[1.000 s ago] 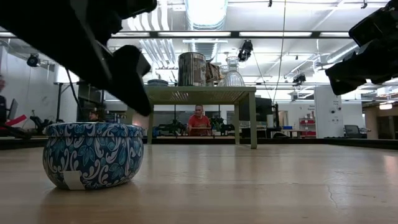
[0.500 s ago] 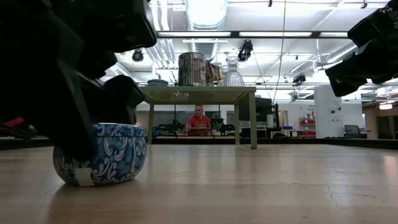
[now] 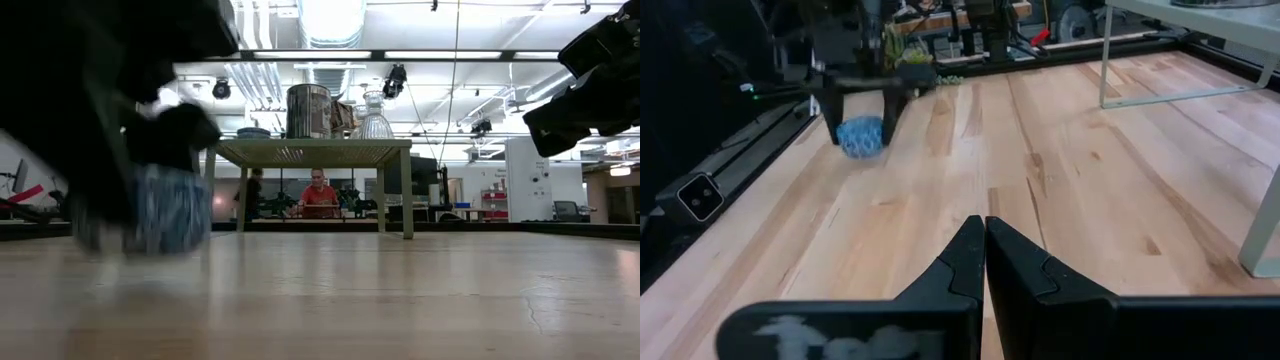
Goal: Pick & Place candle stick holders
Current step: Put the blue scented candle on the shelf
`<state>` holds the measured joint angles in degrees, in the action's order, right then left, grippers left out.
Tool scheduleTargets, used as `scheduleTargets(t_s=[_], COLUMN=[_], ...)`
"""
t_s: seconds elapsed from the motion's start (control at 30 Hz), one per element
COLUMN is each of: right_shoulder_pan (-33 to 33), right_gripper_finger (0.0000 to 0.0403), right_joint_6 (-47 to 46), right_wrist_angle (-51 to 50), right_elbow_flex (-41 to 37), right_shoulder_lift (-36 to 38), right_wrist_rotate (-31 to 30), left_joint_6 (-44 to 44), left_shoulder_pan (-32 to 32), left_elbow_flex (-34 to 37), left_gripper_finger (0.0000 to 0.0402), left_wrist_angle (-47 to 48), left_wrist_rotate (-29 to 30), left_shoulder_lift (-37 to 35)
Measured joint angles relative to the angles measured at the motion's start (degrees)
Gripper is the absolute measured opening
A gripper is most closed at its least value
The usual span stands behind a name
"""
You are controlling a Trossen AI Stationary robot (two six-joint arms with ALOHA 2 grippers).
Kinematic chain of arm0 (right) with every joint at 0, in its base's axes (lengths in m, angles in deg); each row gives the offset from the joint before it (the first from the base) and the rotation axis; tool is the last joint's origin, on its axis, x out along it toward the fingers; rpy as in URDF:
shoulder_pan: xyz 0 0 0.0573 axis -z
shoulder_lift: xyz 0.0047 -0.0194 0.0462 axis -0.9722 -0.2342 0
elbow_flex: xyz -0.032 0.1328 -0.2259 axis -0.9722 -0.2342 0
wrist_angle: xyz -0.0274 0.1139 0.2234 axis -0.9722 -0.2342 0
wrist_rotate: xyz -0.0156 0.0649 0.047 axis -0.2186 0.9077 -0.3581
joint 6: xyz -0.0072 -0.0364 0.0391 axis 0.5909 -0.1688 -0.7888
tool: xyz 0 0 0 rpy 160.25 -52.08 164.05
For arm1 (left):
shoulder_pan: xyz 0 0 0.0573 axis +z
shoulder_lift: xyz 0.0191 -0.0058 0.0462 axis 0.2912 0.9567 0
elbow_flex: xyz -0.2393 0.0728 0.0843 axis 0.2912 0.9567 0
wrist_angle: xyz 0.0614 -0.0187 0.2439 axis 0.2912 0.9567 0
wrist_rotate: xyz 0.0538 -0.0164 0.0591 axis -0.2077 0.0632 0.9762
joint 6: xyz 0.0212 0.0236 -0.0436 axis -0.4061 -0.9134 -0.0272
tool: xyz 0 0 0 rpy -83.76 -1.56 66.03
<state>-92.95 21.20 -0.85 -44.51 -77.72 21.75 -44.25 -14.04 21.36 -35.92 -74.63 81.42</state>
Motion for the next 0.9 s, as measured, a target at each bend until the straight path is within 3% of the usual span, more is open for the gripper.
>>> scheduleTargets(t_s=[0.37, 0.47, 0.6, 0.9], right_shoulder_pan=[0.0, 0.0, 0.0, 0.0], right_gripper_finger=[0.0008, 0.0008, 0.0008, 0.0008], right_joint_6=[0.04, 0.04, 0.05, 0.22], right_wrist_angle=[0.04, 0.02, 0.04, 0.03], right_elbow_flex=[-0.02, -0.02, -0.02, -0.02], right_shoulder_lift=[0.0, -0.02, -0.01, -0.01], right_wrist_rotate=[0.0, -0.01, -0.02, 0.0], left_joint_6=[-3.43, -5.5, -7.75, -10.73], left_shoulder_pan=[9.08, 14.77, 24.45, 43.6], left_elbow_flex=[-0.18, -0.13, -0.15, -2.22], left_gripper_finger=[0.0302, 0.0302, 0.0302, 0.0302], left_wrist_angle=[19.49, 23.43, 23.91, 23.92], left_wrist_rotate=[5.72, 8.44, 7.76, 3.55], left_shoulder_lift=[-17.7, -22.63, -27.71, -29.68])
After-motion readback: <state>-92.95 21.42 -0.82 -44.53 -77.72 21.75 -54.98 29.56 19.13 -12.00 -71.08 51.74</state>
